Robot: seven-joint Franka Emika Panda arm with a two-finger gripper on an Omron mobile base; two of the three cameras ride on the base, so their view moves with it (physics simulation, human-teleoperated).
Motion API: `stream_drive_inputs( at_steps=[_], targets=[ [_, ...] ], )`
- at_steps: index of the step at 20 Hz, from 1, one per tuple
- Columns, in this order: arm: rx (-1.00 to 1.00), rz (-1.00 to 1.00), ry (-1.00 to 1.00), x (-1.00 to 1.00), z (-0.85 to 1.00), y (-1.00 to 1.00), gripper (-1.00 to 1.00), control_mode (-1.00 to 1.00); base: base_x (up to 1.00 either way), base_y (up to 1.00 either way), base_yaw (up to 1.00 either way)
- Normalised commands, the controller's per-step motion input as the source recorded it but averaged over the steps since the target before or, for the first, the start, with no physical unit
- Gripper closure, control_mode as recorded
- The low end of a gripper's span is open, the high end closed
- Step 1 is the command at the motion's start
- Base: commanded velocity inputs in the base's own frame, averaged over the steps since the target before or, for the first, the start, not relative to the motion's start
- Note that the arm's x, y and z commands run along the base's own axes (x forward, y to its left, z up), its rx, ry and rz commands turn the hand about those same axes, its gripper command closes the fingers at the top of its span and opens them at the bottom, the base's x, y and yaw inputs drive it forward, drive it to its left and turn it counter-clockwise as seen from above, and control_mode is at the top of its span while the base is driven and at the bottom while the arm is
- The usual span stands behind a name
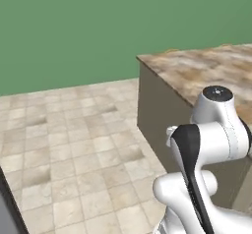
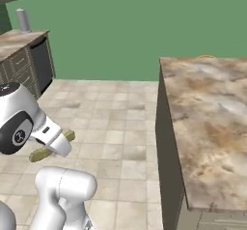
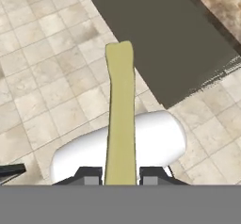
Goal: Retrieve the butter from the fridge and place it on a plate on the dining table. Then retrieve the butter knife by the fridge and place it near the plate.
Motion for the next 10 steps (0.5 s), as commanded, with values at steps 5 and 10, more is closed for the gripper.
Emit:
stream_drive_inputs(
  at_steps=[5, 10],
  targets=[
    [0.0, 0.0, 0.0, 0.0, 0.0, 0.0, 1.0, 1.0, 1.0, -0.03, 0.35],
    [0.0, 0.0, 0.0, 0.0, 0.0, 0.0, 1.0, 1.0, 1.0, -0.18, 0.04]
  ],
)
